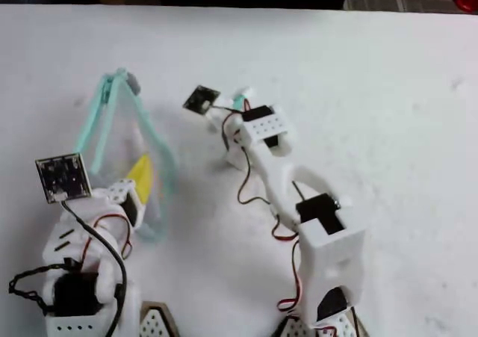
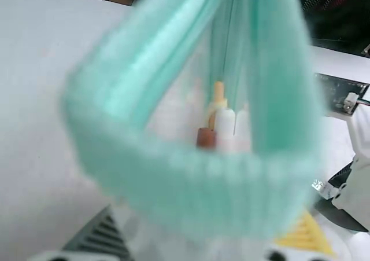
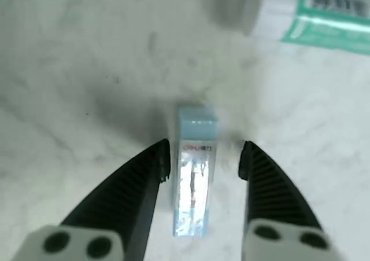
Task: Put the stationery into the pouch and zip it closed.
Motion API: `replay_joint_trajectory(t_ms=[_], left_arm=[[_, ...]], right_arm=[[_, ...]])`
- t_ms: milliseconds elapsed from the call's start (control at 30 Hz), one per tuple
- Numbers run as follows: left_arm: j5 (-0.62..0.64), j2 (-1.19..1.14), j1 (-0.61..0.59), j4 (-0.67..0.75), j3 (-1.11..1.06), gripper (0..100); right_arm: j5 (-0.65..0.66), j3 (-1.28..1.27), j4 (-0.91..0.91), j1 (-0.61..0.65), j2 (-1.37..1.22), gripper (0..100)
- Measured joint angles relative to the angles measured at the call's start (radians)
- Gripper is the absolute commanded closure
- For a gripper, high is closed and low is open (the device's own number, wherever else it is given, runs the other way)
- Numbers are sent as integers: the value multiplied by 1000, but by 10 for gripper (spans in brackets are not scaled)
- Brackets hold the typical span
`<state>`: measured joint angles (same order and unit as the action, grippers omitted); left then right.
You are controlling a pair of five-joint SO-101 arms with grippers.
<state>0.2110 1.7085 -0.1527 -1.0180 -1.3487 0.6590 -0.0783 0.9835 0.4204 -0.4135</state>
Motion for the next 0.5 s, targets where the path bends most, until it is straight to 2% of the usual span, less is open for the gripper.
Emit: replay_joint_trajectory(t_ms=[200,500], left_arm=[[0,0,0,0,0,759],[0,0,0,0,0,756]], right_arm=[[0,0,0,0,0,936],[44,61,17,-3,-66,981]])
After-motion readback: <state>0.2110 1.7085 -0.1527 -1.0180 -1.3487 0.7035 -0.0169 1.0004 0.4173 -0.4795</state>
